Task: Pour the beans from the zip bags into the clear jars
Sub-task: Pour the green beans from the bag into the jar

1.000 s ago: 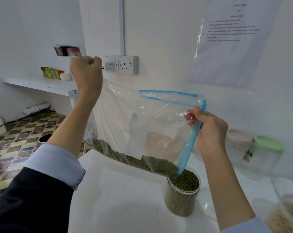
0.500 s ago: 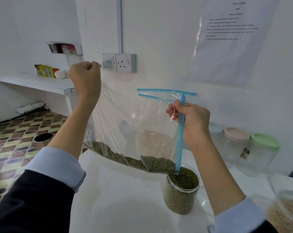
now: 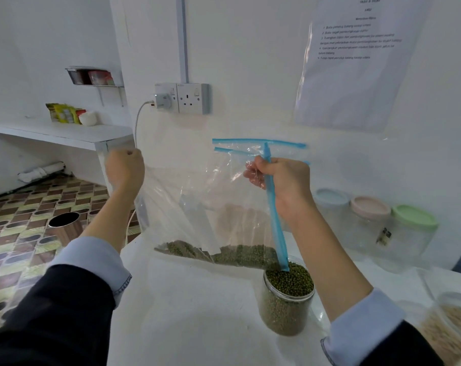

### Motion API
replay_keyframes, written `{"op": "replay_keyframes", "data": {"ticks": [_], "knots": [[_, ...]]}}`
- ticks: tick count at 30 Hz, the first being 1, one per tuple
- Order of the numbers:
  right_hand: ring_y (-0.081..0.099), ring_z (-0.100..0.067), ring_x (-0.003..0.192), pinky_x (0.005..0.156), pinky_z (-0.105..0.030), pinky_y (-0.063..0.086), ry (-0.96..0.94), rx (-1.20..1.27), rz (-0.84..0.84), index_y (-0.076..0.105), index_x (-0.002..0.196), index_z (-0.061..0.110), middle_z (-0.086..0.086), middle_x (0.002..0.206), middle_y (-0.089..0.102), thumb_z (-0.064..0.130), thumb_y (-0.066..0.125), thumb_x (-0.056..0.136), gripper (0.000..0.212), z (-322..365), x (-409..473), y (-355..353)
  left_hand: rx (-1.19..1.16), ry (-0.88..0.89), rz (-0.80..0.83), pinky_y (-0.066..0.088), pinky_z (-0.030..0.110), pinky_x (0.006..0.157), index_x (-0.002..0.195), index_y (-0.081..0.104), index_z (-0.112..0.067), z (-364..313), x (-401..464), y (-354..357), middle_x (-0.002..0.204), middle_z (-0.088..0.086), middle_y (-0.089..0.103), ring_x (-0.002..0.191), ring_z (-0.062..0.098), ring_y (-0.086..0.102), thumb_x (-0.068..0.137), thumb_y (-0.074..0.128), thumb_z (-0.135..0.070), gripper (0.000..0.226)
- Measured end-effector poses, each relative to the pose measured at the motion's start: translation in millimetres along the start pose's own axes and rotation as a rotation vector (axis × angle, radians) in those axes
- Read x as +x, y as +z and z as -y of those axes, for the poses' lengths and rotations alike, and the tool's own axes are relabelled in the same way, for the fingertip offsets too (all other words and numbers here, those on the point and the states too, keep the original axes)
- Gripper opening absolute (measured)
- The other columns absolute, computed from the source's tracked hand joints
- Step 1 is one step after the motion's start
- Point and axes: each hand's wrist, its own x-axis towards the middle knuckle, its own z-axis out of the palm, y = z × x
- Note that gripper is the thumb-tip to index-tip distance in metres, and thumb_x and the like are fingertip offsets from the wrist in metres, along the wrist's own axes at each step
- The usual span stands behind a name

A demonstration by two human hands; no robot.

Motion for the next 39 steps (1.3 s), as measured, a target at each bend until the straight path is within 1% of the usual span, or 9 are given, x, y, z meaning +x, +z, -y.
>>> {"op": "replay_keyframes", "data": {"ticks": [4,12,15,17,21,26,29,34,39], "knots": [[0.063,-0.019,0.049,0.060,-0.027,0.058,0.023,-0.025,0.011,0.064,0.069,-0.002,-0.012,0.063,0.065,-0.007,0.066,0.083,0.014,-8,1,4,0.246,-0.086,0.155,0.027,0.023,0.050,0.057,0.040,-0.009,19,1,4,0.057,0.004,0.038,0.051,0.018,0.034,0.088,0.045,-0.007,0.031],[0.063,-0.017,0.048,0.062,-0.025,0.058,0.034,-0.048,0.000,0.065,0.071,-0.005,-0.012,0.063,0.066,-0.008,0.066,0.082,0.012,-11,-2,6,0.257,-0.109,0.309,0.051,0.039,0.073,0.058,0.032,-0.014,41,8,9,0.062,0.003,0.038,0.074,0.026,0.048,0.094,0.040,-0.001,0.040],[0.063,-0.016,0.049,0.062,-0.024,0.058,0.027,-0.063,-0.001,0.065,0.074,-0.005,-0.013,0.067,0.066,-0.006,0.066,0.083,0.009,-11,-4,6,0.327,-0.189,0.408,0.038,0.019,0.050,0.061,0.038,-0.012,42,6,5,0.068,-0.002,0.042,0.059,0.013,0.042,0.095,0.045,-0.003,0.036],[0.063,-0.015,0.048,0.061,-0.023,0.058,0.026,-0.080,0.005,0.065,0.076,-0.007,-0.014,0.069,0.066,-0.006,0.066,0.083,0.007,-11,-5,7,0.578,-0.055,0.383,0.033,0.015,0.048,0.072,0.051,-0.009,43,6,5,0.066,-0.003,0.042,0.066,0.010,0.047,0.096,0.048,-0.008,0.024],[0.064,-0.018,0.053,0.064,-0.025,0.058,0.019,-0.092,-0.010,0.066,0.081,-0.009,-0.014,0.071,0.066,-0.005,0.067,0.083,0.004,-12,-4,8,0.376,-0.067,0.339,0.053,0.035,0.071,0.102,0.053,0.001,66,9,5,0.087,0.017,0.062,0.082,0.032,0.065,0.100,0.045,-0.022,0.024],[0.065,-0.024,0.060,0.071,-0.030,0.058,0.022,-0.120,-0.009,0.064,0.074,-0.003,-0.016,0.075,0.067,-0.005,0.067,0.083,0.010,-13,-3,12,0.316,0.149,0.336,0.047,0.042,0.087,0.121,0.051,-0.003,39,8,11,0.120,0.019,0.056,0.099,0.031,0.058,0.098,0.047,-0.030,0.035],[0.065,-0.024,0.061,0.071,-0.029,0.058,0.015,-0.133,-0.010,0.063,0.070,0.001,-0.014,0.074,0.067,-0.004,0.067,0.083,0.015,-14,-4,14,0.137,0.408,0.487,0.045,0.034,0.094,0.114,0.064,-0.005,-16,-15,14,0.115,0.011,0.064,0.103,0.025,0.059,0.097,0.051,-0.026,0.030],[0.067,-0.024,0.065,0.073,-0.029,0.058,0.022,-0.143,0.003,0.064,0.076,0.000,-0.015,0.078,0.068,-0.002,0.067,0.084,0.009,-17,-3,15,-0.189,0.494,0.931,0.044,0.007,0.078,0.112,0.067,-0.014,-93,-73,13,0.097,-0.010,0.067,0.082,-0.009,0.060,0.095,0.055,-0.030,0.026],[0.066,-0.025,0.063,0.068,-0.027,0.056,0.014,-0.120,0.054,0.064,0.072,0.001,-0.015,0.074,0.066,-0.007,0.063,0.084,0.015,-19,-3,13,-0.328,0.515,1.018,0.049,0.015,0.073,0.092,0.073,-0.001,-107,-91,16,0.085,0.011,0.071,0.074,0.006,0.061,0.086,0.067,-0.013,0.014]]}}
